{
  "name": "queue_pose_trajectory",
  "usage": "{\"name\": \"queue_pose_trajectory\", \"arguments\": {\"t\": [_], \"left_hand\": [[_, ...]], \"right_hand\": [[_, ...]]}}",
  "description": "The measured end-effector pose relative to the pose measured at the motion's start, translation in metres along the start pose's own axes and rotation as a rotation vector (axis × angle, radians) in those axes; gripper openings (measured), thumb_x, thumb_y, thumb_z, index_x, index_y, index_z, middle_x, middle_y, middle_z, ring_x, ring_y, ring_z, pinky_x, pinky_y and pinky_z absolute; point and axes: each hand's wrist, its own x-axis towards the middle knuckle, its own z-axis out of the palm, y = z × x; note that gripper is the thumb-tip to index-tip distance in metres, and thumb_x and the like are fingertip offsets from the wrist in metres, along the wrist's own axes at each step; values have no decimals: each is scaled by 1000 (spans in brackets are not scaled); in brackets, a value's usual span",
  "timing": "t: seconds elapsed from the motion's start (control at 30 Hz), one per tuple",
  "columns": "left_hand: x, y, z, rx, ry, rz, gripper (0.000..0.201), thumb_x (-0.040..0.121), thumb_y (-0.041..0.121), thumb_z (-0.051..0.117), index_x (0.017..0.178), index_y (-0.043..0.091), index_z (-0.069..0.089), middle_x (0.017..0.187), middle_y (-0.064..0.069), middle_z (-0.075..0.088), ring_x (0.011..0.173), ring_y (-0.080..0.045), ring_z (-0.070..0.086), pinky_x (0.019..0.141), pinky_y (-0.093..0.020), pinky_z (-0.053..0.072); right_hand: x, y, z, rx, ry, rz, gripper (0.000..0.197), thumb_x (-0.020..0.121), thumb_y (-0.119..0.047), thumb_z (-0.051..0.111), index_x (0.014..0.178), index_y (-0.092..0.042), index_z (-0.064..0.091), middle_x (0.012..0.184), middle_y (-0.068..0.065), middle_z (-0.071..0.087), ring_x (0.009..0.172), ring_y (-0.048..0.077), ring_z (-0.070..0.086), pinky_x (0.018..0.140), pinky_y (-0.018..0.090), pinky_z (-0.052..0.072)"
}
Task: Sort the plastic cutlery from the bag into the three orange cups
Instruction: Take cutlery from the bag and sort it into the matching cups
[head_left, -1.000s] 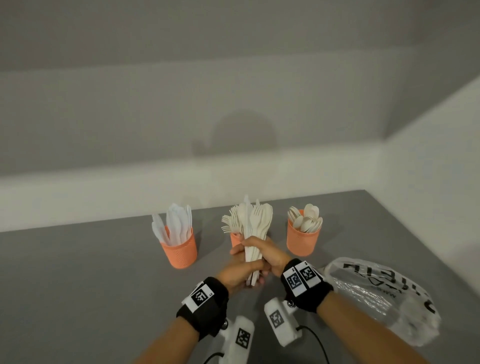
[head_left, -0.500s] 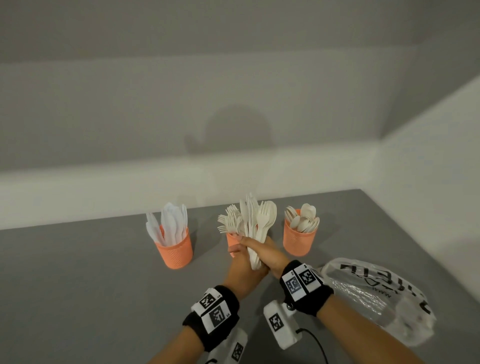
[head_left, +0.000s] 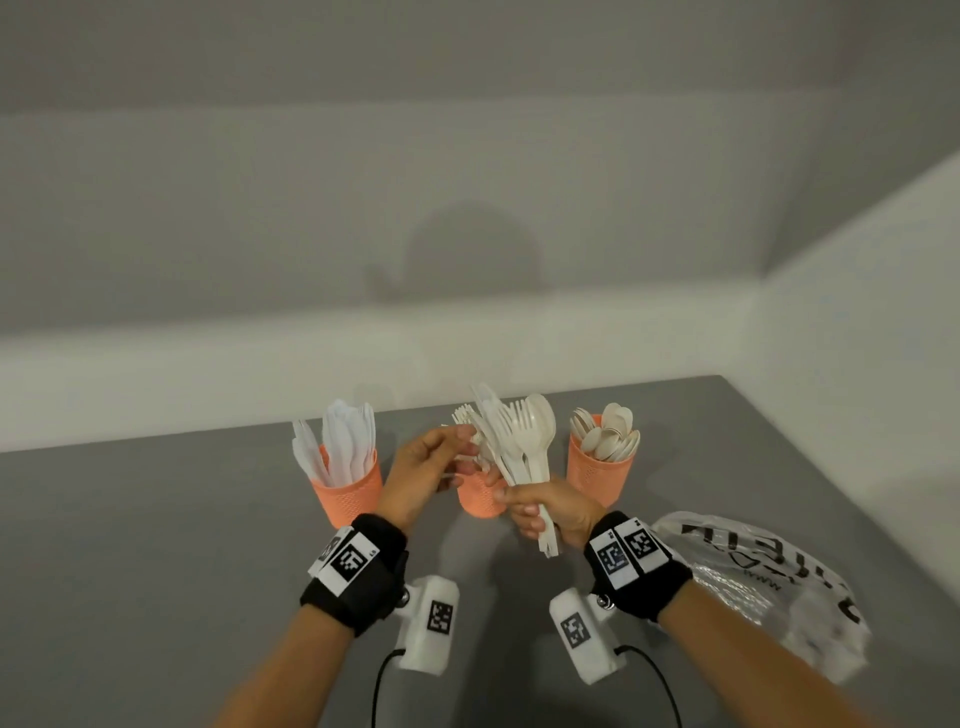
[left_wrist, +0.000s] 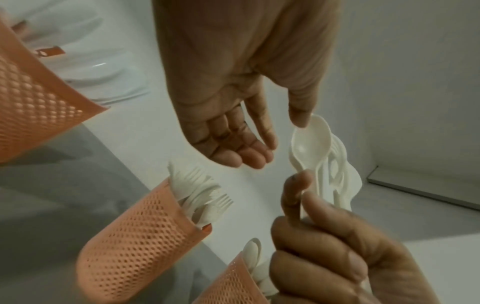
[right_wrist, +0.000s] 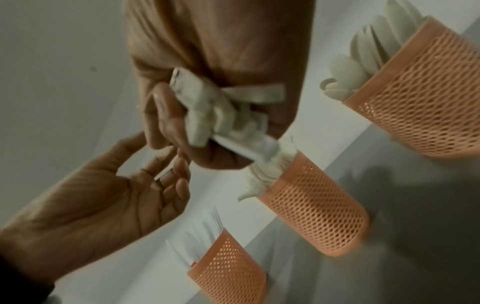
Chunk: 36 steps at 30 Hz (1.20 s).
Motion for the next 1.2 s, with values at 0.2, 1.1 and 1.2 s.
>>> {"name": "queue_pose_trajectory", "arguments": {"t": [0.2,1.1,1.2], "left_hand": [[3,4,8,-20,78,82,30,97,26,43,110,6,61,93,-8,64,70,-14,60,66,-24,51],[19,4,0,385,137,128,13,94,21,49,83,14,50,86,-21,63,82,-39,61,81,-52,53],[20,1,2,301,165,141,17,94,31,45,82,19,48,96,-24,64,90,-38,63,82,-54,52]], "right_hand": [[0,0,4,-17,-42,-6,20,77,-18,61,97,-17,60,41,-9,37,32,3,32,38,15,28],[4,9,6,181,82,68,31,97,-24,43,116,-5,58,61,1,60,40,4,48,39,13,40],[3,9,6,175,93,62,26,96,-25,45,105,-7,62,61,0,59,42,5,49,41,13,40]]}}
